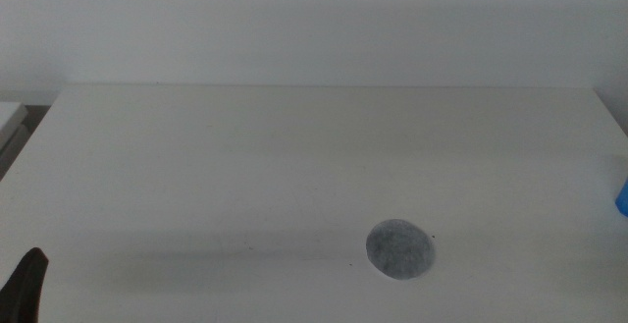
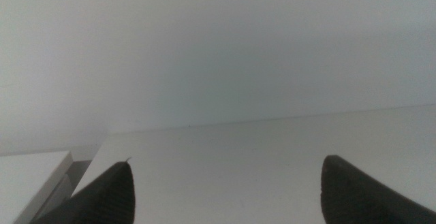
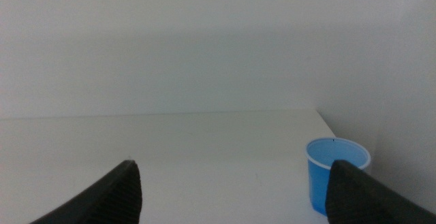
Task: Place an empty cup on a cup mat.
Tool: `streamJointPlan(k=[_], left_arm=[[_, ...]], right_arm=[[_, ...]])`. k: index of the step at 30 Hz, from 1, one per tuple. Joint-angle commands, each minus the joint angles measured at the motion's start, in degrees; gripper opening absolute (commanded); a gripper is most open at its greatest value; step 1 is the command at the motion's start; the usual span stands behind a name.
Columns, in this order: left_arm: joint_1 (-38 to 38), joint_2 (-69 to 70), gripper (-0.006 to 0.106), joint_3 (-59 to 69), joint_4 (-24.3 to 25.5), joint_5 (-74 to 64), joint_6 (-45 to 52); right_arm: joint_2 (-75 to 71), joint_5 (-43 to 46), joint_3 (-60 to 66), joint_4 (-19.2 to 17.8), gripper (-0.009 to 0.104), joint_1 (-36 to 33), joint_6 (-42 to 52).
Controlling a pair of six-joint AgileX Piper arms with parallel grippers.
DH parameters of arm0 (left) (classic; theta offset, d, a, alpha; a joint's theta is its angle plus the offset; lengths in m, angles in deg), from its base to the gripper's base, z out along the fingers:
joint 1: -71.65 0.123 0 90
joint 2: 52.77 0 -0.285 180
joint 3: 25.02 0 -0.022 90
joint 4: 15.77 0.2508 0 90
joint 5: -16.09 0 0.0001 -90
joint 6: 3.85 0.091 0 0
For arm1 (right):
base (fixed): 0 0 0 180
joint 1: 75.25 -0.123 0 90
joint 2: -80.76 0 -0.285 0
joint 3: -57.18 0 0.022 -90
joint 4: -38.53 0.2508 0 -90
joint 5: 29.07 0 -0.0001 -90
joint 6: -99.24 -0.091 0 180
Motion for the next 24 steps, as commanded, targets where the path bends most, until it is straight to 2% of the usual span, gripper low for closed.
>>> streamJointPlan(k=[1,5,11,13,19,21,24], left_arm=[[-0.03,0.21,0.094,-0.02,-0.39,0.7,-0.16],[-0.03,0.21,0.094,-0.02,-0.39,0.7,-0.16],[-0.03,0.21,0.094,-0.02,-0.39,0.7,-0.16],[-0.03,0.21,0.094,-0.02,-0.39,0.7,-0.16],[-0.03,0.21,0.094,-0.02,-0.39,0.7,-0.16],[-0.03,0.21,0.094,-0.02,-0.39,0.7,-0.16],[-0.03,0.21,0.094,-0.02,-0.39,0.7,-0.16]], right_arm=[[-0.28,0.47,0.2,-0.23,0.093,-0.07,-0.83],[0.12,-1.77,-1.4,-0.23,0.093,-0.07,-5.85],[12.99,-6.7,-12.41,-0.47,0.093,-0.07,-10.23],[18.29,-11.96,-18.41,-0.03,0.093,-0.07,-11.57],[34.27,-36.42,-35.45,0.5,0.093,-0.07,-12.53],[37.89,-40.3,-39.03,0.5,0.093,-0.07,-12.53],[40.89,-40.25,-41.39,1.32,0.093,-0.07,-12.53]])
